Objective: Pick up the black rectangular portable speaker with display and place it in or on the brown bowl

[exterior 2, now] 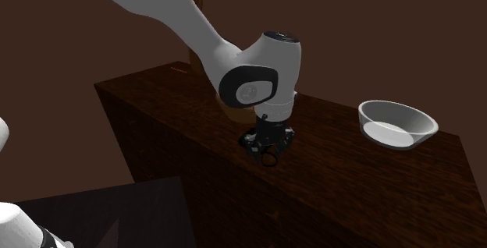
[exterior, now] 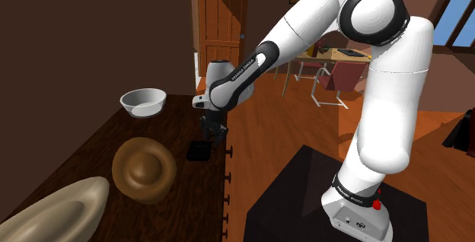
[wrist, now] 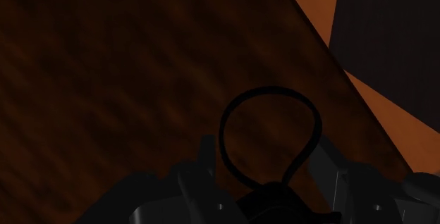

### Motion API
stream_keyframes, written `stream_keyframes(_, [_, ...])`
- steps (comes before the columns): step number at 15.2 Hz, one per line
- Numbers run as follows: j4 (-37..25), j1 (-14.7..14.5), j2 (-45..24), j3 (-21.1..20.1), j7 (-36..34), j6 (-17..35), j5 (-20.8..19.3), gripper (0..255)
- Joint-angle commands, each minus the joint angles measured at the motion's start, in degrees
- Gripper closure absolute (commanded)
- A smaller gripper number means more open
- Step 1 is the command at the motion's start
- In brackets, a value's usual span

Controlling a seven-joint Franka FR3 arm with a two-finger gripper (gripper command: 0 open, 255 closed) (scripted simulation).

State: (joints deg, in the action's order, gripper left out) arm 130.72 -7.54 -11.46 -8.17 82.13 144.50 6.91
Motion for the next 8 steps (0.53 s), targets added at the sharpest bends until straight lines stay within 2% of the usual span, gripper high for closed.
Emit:
stream_keyframes(1, [-0.05,0.05,1.24,-0.03,-0.05,-1.27,0.08,255])
stream_keyframes(8, [-1.22,0.19,5.21,-0.04,-0.33,-6.39,0.19,255])
